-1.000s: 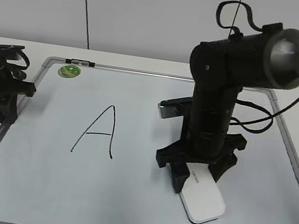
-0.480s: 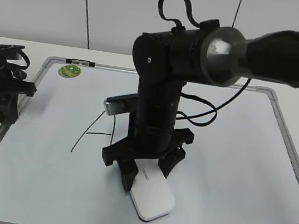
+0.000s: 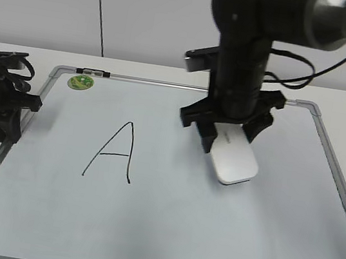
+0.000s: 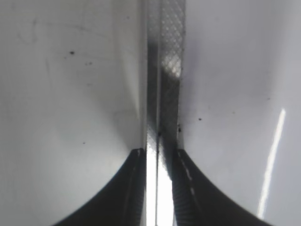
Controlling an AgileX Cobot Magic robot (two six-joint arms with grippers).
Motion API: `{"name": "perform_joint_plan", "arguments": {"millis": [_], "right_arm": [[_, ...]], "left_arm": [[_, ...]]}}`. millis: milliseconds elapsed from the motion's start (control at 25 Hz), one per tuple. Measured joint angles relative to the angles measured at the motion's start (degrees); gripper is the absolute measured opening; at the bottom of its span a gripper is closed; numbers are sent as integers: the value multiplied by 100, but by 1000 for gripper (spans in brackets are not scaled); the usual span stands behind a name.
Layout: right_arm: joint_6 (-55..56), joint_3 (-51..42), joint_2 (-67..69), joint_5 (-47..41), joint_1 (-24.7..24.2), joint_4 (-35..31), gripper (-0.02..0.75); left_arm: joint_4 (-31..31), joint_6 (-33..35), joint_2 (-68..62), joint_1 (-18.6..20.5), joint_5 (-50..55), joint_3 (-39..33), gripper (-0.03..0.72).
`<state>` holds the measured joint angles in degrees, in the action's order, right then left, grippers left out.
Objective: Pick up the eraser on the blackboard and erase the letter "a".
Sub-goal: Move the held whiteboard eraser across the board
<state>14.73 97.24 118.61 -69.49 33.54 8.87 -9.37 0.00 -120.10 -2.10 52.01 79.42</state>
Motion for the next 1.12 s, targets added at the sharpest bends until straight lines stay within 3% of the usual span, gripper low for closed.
{"name": "perform_joint_plan", "arguments": {"millis": [280, 640, 920, 1120], "right_arm": [[-184, 0, -102, -8, -1483, -116, 524], [-985, 0, -105, -22, -2815, -974, 524], [-1334, 0, -80, -22, -3435, -1308, 524], [-1554, -126, 126, -22, -3475, -1446, 524]], "left_arm": [[0, 0, 0, 0, 0, 0, 155], [0, 0, 0, 0, 0, 0, 155], [0, 0, 0, 0, 0, 0, 155], [0, 0, 0, 0, 0, 0, 155]]}}
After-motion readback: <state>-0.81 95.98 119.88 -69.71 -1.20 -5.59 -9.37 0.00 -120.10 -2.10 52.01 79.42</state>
